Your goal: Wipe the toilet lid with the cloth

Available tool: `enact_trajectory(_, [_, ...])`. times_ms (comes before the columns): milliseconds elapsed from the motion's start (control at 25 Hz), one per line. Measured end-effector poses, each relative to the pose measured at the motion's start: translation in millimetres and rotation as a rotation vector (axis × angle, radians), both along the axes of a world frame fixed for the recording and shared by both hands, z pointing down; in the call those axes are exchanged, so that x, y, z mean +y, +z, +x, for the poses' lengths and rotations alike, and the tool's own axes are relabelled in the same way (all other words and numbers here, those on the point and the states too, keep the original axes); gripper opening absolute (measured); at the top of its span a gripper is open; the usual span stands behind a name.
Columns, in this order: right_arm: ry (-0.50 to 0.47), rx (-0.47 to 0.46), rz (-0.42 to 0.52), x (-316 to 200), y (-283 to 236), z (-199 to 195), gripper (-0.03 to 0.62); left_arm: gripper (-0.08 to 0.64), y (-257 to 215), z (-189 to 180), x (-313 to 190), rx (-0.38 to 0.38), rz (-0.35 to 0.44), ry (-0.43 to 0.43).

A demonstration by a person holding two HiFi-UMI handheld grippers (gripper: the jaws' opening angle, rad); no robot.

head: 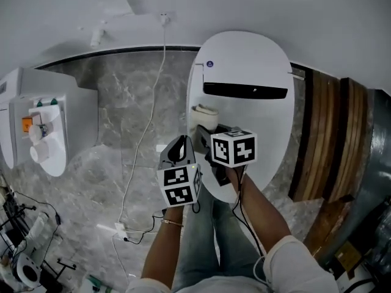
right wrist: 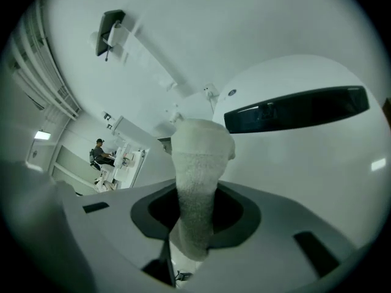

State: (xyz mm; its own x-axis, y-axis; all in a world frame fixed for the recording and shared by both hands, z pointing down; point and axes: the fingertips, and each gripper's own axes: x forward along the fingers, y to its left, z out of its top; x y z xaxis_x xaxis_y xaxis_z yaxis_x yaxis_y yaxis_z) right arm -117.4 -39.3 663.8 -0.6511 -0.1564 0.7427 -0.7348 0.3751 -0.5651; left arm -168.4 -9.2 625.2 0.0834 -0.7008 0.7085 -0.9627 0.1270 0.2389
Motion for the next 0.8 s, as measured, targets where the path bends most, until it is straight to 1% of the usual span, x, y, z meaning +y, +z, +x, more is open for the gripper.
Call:
enact_trajectory(80, [0.0,0.006,-0.024,-16.8,12.8,-14.8,0.103,0.036,6.1,-13.2,-11.9,-0.018,0.002,-0.028])
enact_trajectory(160, [0.0,0.006,-0.046,-27.1,23.9,-22.0,0.103,0.035,11.3,-21.6,-21.1,-0.02,0.003,-0.039])
enact_trajectory(280, [0.01,0.008,-0.066,-37.7,33.6,-16.9,0.103,0.035,19.2,-22.4,-35.7,-0.007,-0.001,-0.022])
enact_trajectory(360, [0.034,0.001,-0.069,-43.1,33.9,-3.6,0.103,0.035,24.0,-14.8,-45.9,0.0,-0.01,0.002])
enact_trajectory(440, [0.066,0.013,-0.058,-48.8,32.5,19.4,0.103,0.035,27.3,1.8,-56.0,0.015,-0.022,0.035])
enact_trajectory(560, [0.122,0.051,-0.038,-60.3,30.5,69.4,0.103,0.035,29.1,42.7,-72.2,0.036,-0.035,0.112])
enact_trajectory(680, [0.186,0.115,-0.014,-72.2,30.5,134.6,0.103,0.035,30.8,94.4,-87.4,0.052,-0.039,0.199])
enact_trajectory(800, [0.267,0.186,0.001,-80.2,31.5,205.2,0.103,0.035,33.3,146.2,-97.9,0.089,-0.047,0.274])
